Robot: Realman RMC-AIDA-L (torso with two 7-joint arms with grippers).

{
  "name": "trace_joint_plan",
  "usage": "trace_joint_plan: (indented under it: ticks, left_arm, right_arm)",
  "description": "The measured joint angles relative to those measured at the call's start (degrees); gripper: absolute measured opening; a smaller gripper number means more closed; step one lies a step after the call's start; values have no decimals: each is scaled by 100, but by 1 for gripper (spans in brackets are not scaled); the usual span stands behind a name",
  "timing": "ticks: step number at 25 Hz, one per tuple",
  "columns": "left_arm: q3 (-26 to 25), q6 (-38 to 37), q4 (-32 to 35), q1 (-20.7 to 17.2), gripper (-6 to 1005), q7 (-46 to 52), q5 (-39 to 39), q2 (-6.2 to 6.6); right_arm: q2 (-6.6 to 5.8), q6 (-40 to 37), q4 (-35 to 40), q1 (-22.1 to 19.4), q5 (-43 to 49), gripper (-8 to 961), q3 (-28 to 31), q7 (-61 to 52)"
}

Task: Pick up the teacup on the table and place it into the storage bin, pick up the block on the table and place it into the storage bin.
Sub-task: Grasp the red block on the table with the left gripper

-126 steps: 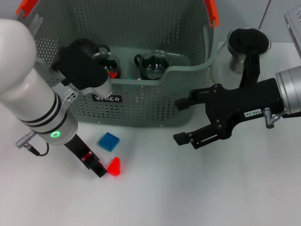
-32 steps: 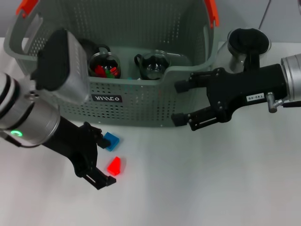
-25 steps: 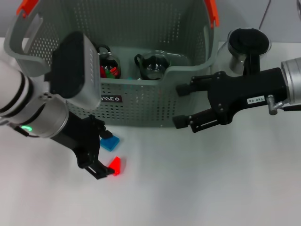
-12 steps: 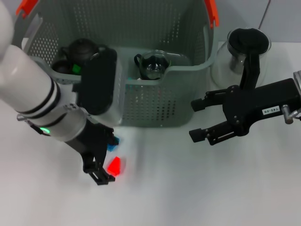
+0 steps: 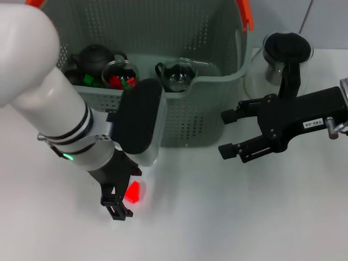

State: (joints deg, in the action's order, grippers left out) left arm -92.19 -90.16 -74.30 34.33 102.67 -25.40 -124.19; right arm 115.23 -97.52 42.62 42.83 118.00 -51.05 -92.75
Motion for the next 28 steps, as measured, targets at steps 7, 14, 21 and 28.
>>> trace_joint_plan:
  ticks: [7,14,21,28]
  left_arm:
    - [106,77,147,98,891,-88,42,0]
    - [256,203,324,173,789,-108,55,0]
    - [295,301,486,285,786,-136,62,0]
    - [298,382,700,420,782,-147,66,2]
  right_arm:
    - [23,30,-8,-30,-12,944,65,6]
    - [48,76,-5,-45,-21,943,85,14]
    - [52,90,-6,-46,-23,944,130,18]
    - [54,104,-8,-55,-23,944,145,21]
